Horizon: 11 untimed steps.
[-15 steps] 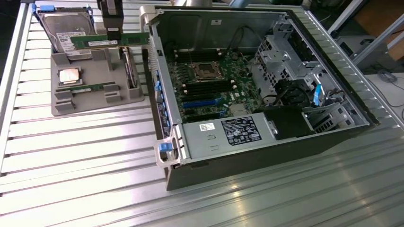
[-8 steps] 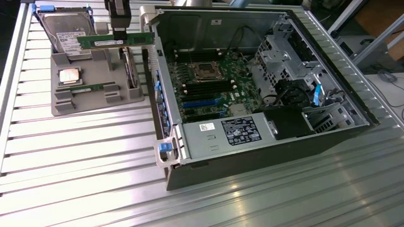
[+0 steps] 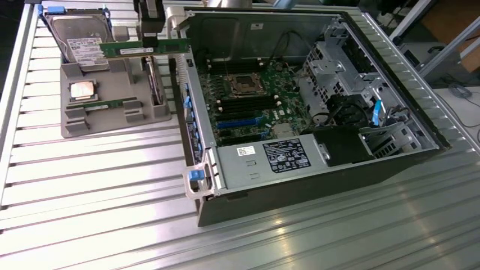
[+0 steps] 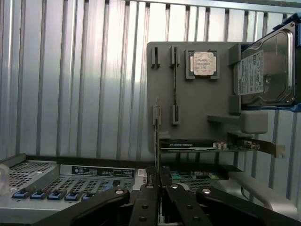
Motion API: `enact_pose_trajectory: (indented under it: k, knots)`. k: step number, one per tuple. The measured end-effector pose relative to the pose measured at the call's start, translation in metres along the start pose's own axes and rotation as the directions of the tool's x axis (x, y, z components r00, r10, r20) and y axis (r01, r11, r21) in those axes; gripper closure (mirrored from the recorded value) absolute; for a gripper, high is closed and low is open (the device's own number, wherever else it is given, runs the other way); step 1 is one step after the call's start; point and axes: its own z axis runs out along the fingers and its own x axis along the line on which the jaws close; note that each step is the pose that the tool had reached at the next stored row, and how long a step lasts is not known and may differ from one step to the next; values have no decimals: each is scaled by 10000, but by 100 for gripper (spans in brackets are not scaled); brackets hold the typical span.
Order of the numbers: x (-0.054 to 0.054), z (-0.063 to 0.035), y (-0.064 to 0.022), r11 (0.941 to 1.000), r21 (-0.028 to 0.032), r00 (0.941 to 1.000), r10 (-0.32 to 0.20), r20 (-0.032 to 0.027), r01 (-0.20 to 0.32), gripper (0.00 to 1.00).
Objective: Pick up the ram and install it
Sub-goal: 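Pick up the ram and move it above insertion slot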
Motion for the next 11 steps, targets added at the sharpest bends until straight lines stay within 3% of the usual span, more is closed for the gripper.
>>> enact_pose_trajectory:
  k: [11]
  knots:
    - [9, -6, -136, 10000, 0, 10000, -1, 0, 1, 88]
